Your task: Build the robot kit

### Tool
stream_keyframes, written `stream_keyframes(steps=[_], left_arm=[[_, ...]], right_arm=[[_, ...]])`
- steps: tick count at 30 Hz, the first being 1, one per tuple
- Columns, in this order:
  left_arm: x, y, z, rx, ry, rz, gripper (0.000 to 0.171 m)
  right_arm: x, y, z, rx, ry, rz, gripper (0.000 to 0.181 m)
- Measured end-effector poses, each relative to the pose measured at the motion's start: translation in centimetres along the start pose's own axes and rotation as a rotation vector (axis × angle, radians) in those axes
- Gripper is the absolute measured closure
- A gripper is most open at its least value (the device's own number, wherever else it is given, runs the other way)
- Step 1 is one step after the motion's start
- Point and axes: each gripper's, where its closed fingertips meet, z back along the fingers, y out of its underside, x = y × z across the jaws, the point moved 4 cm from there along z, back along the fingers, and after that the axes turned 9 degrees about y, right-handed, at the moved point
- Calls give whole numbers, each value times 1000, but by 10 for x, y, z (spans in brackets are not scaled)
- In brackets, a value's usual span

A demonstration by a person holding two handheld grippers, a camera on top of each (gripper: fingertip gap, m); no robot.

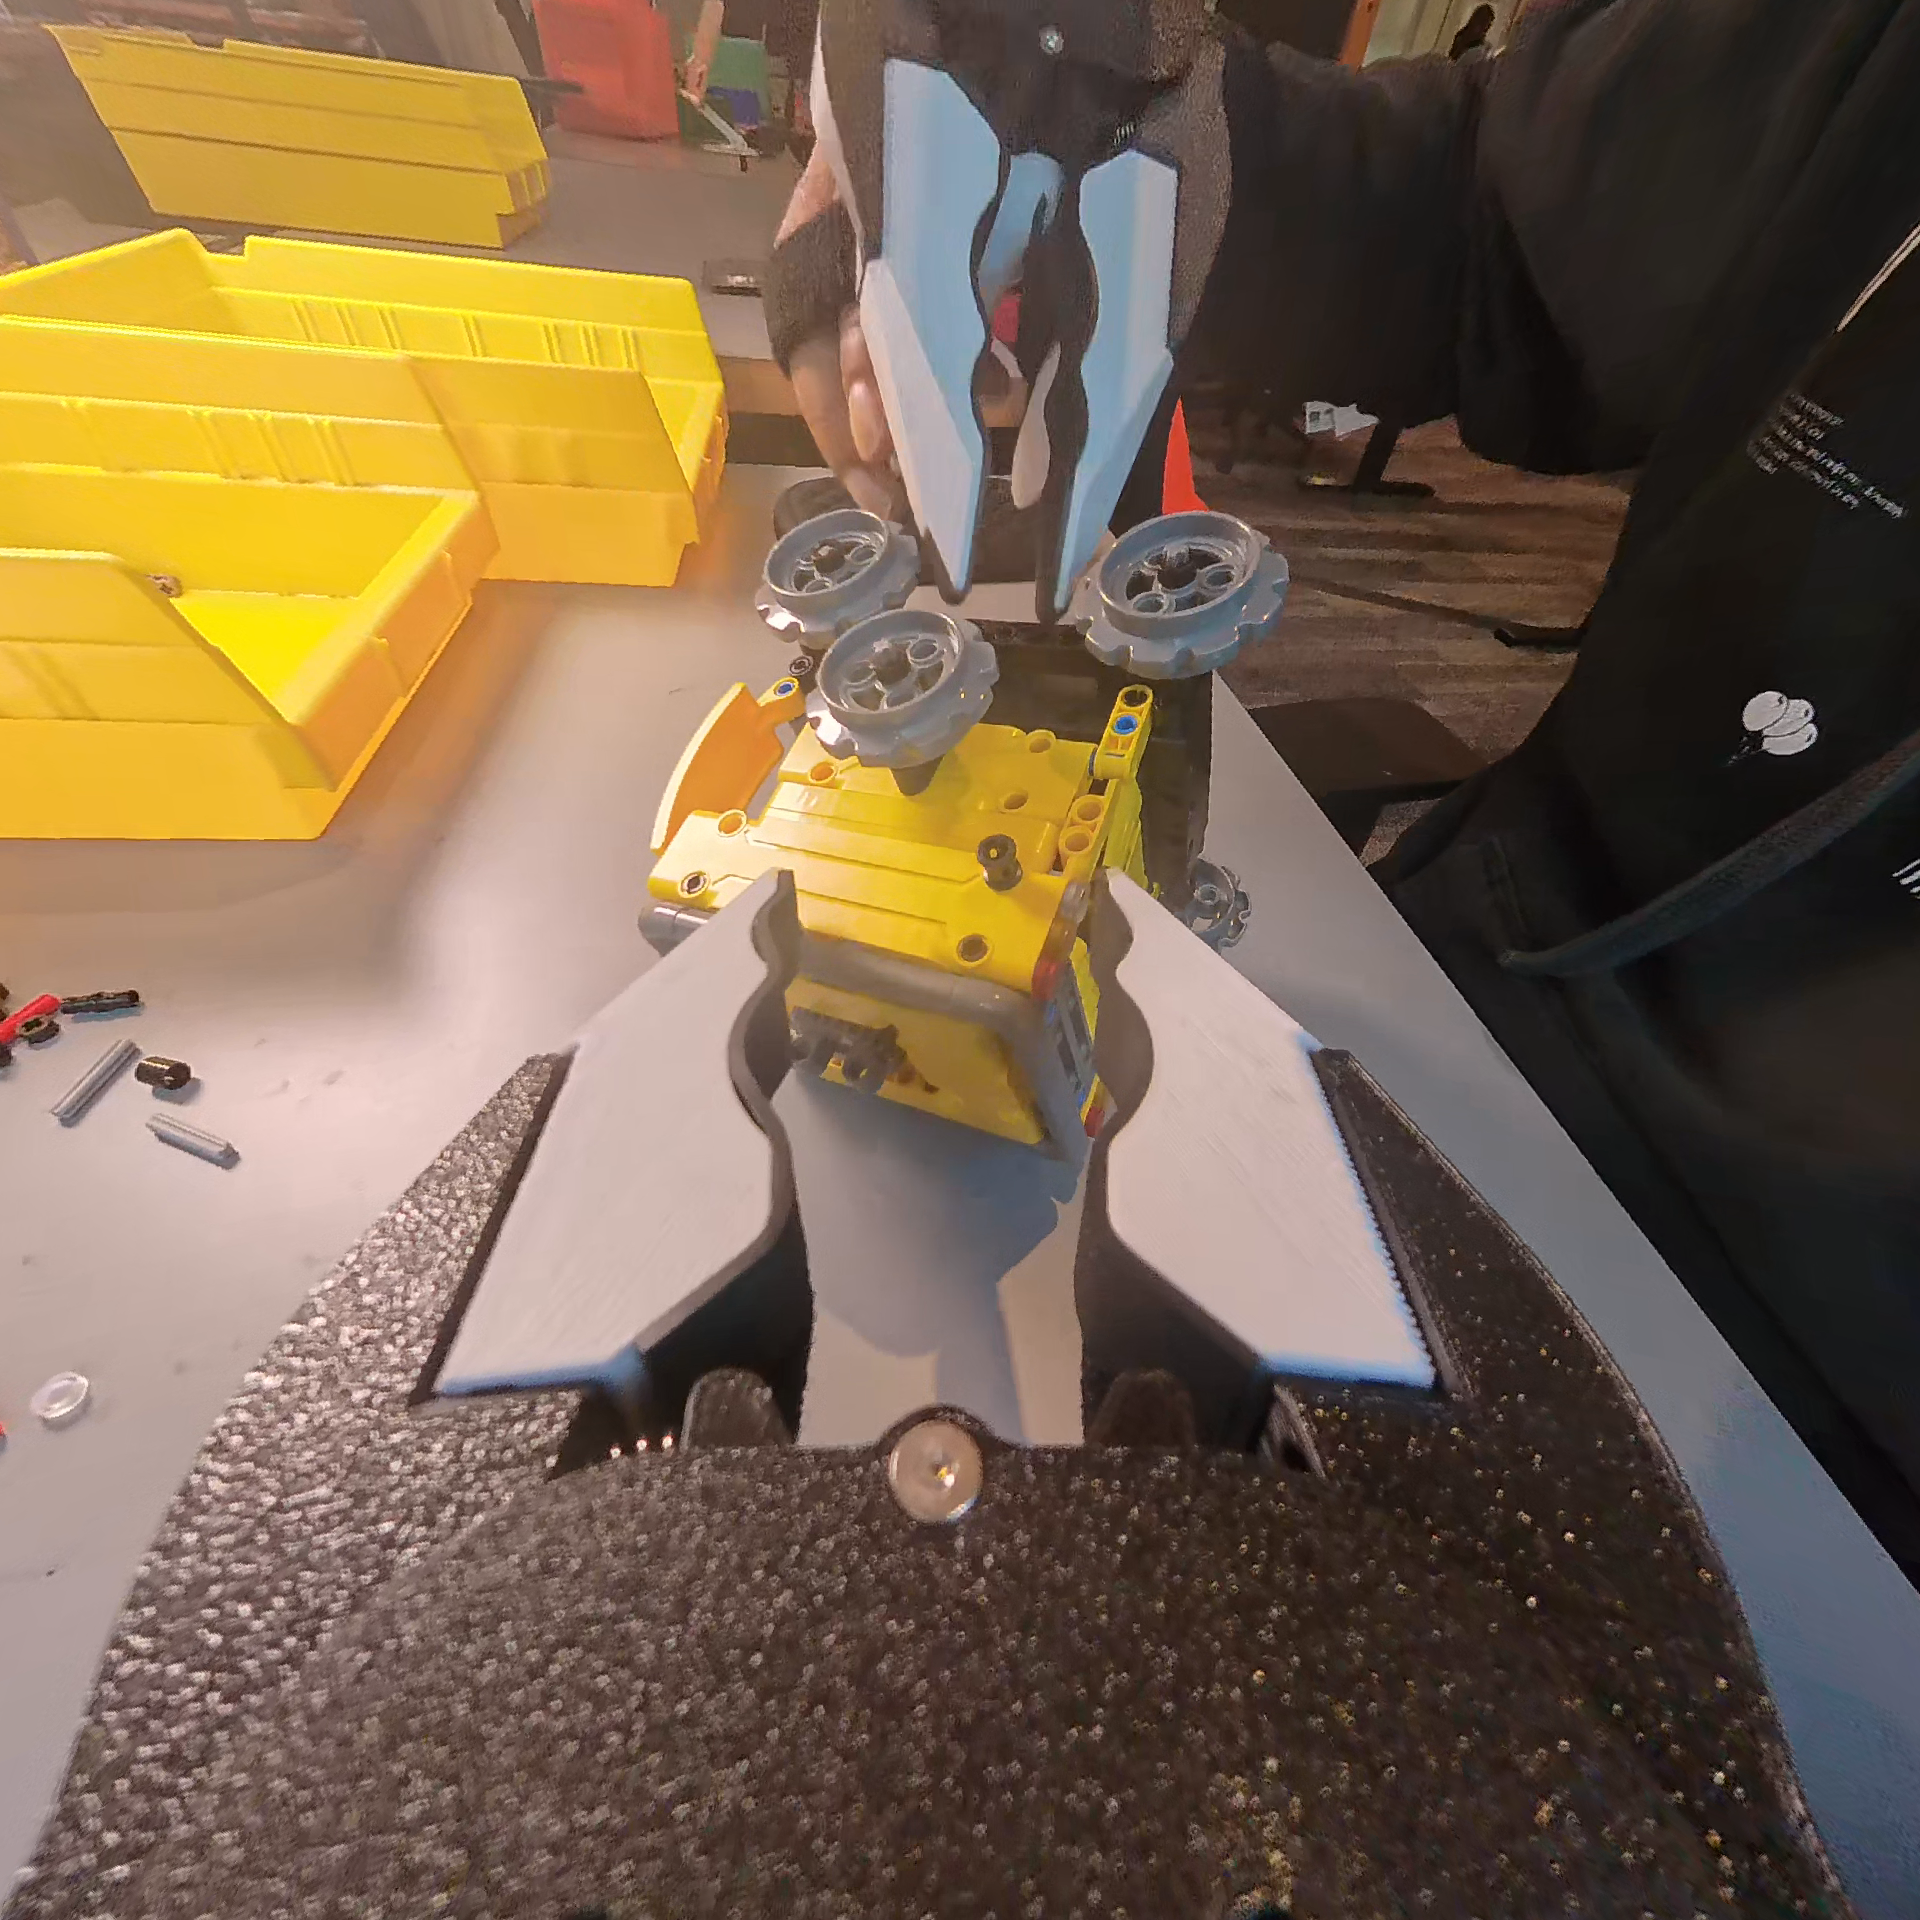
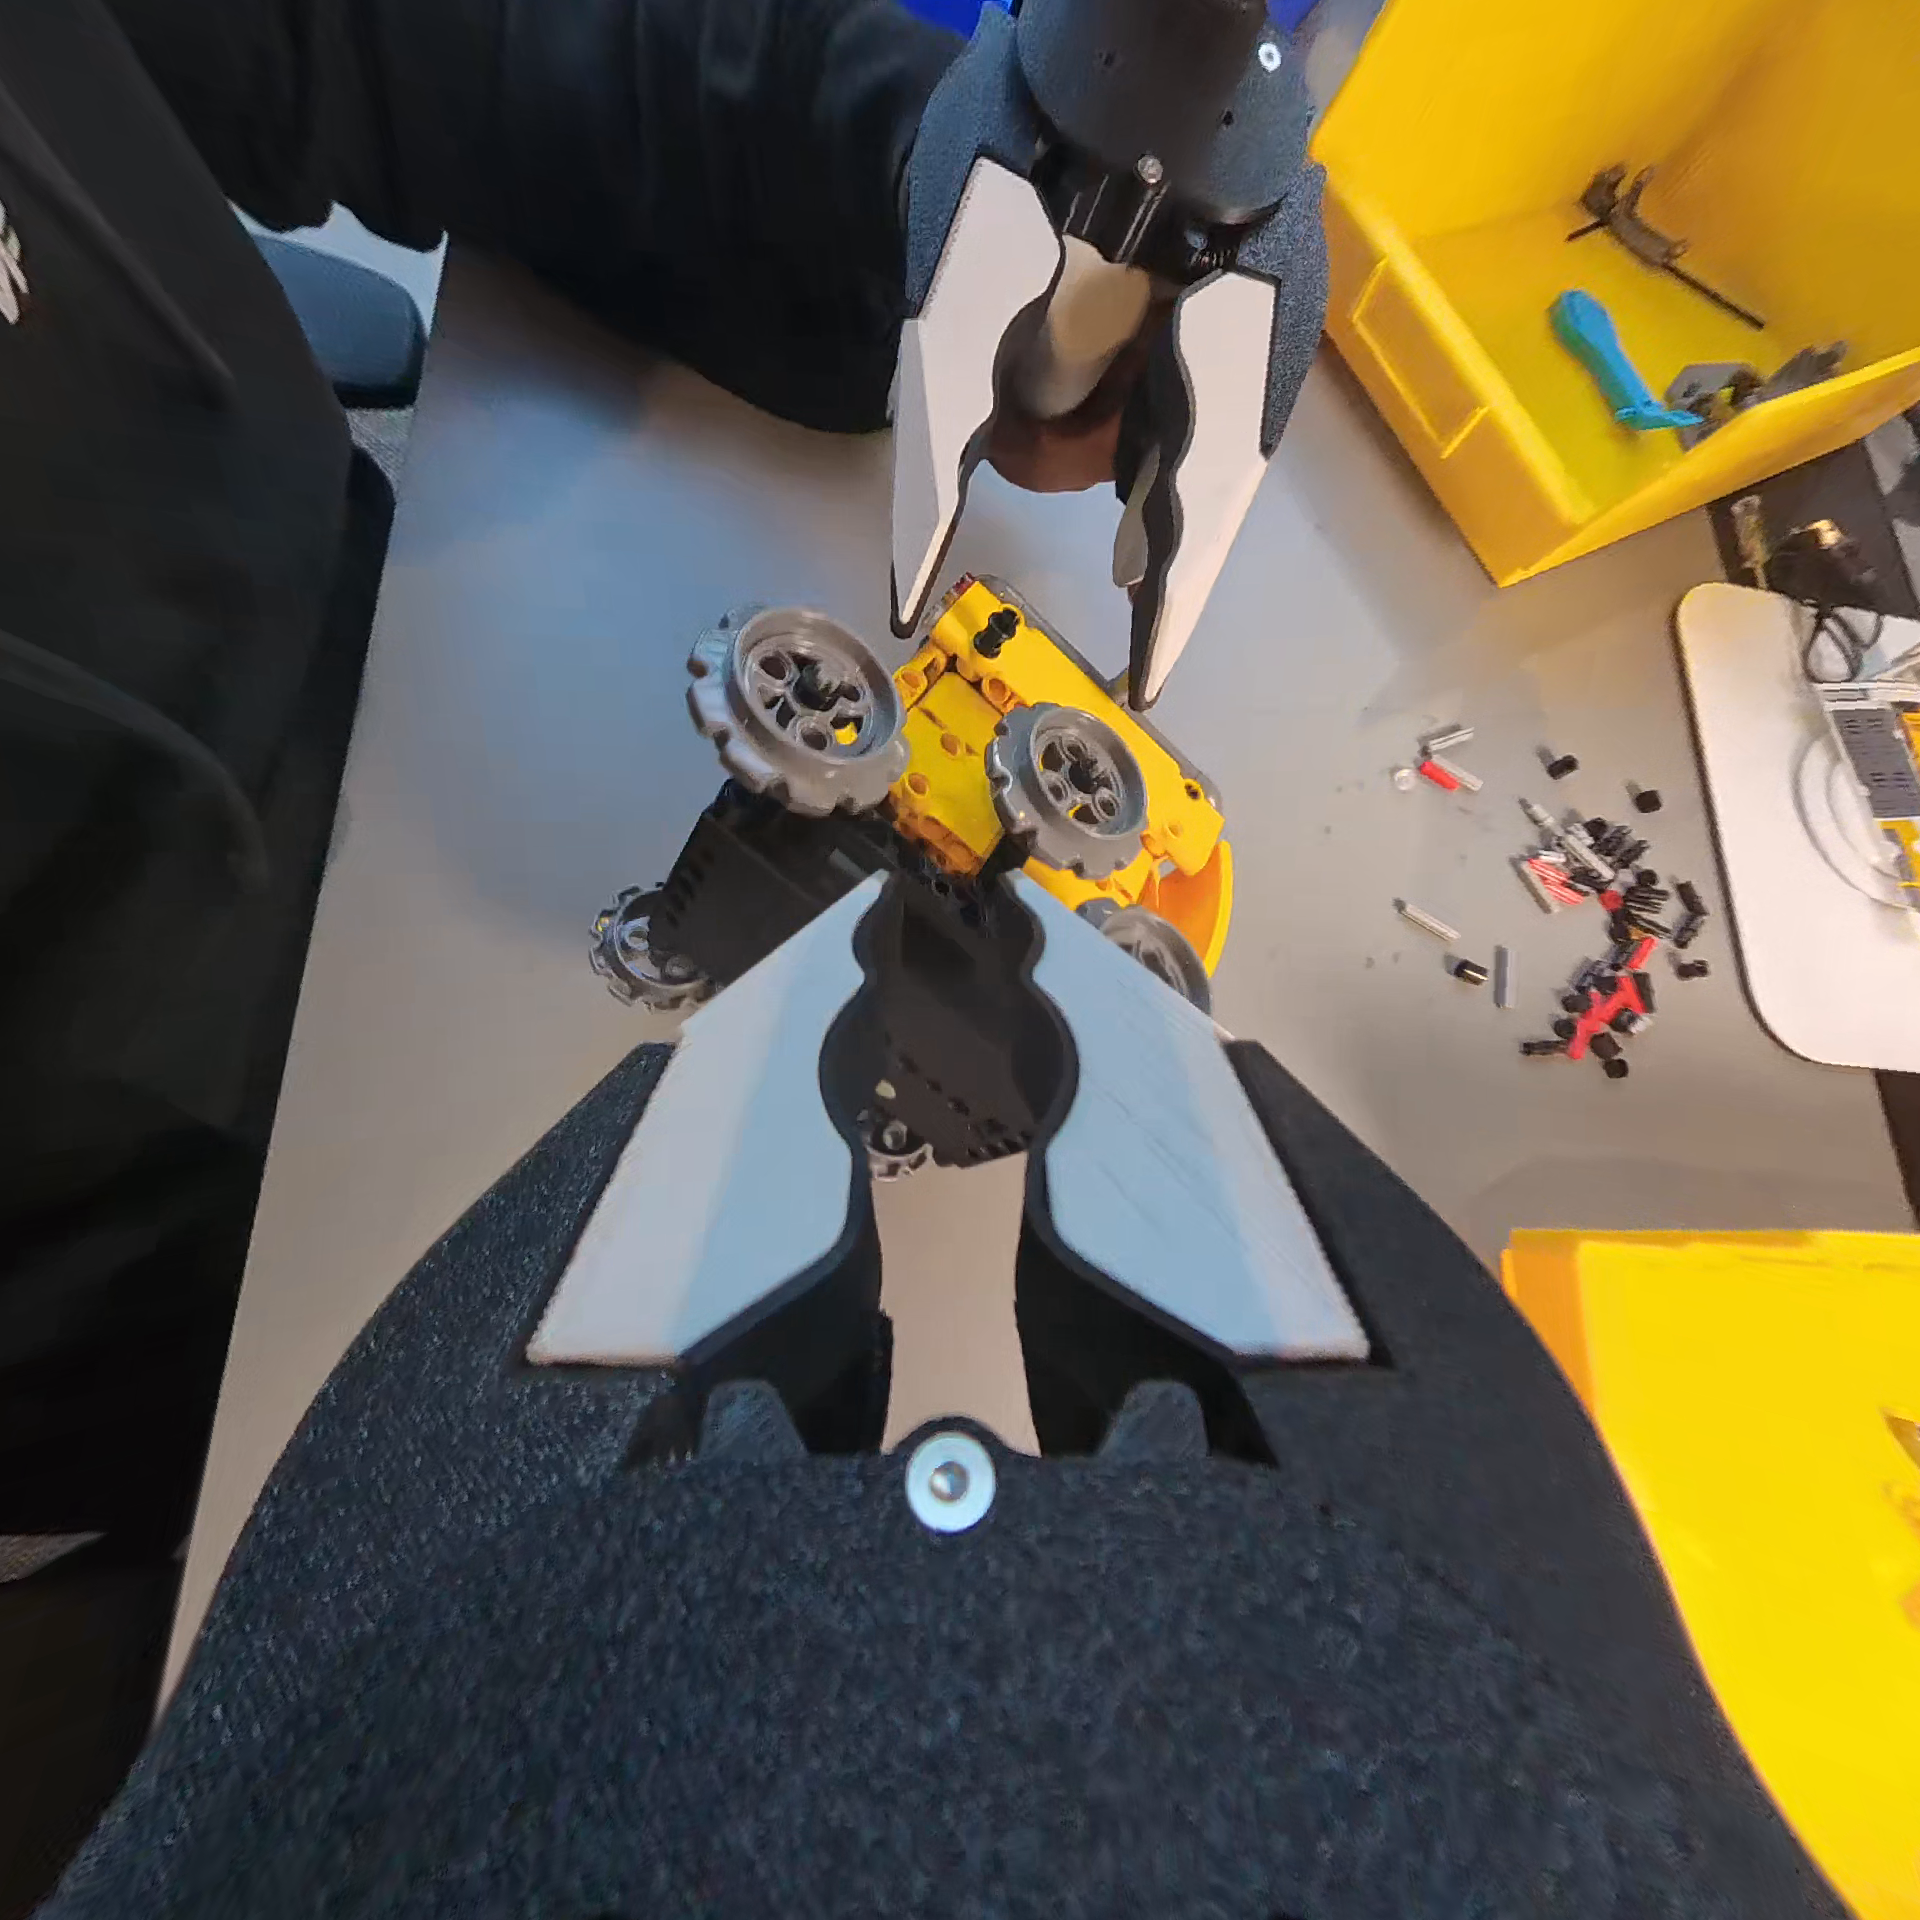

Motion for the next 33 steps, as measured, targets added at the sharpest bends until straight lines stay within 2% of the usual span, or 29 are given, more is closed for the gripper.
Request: stream_keyframes(steps=[8, 12, 19, 22, 24, 26, 28, 31, 33], left_arm=[[-3, 1, -4, 11, 14, -9, 118], [-4, 1, -5, 13, 17, -9, 118], [-5, 0, -5, 7, 23, -11, 119], [-5, 0, -5, 12, 20, -17, 122], [-4, 0, -5, 19, 10, -18, 123], [-3, 0, -4, 21, 8, -18, 124], [-4, 1, -4, 19, 8, -18, 125], [-3, 0, -4, 14, 8, -18, 125], [-3, 0, -4, 11, 3, -20, 125]], right_arm=[[-2, -10, -11, 37, -185, -205, 167], [-8, -8, -17, 101, -151, -254, 181], [-6, -6, -20, 231, -108, -238, 181], [-3, -7, -19, 235, -97, -209, 181], [-3, -10, -15, 186, -92, -184, 181], [-7, -16, -6, 96, -95, -217, 166], [-14, -16, 7, 23, -101, -255, 159], [-30, 5, 14, 21, -42, -215, 133], [-38, 15, 11, -15, -49, -255, 120]])
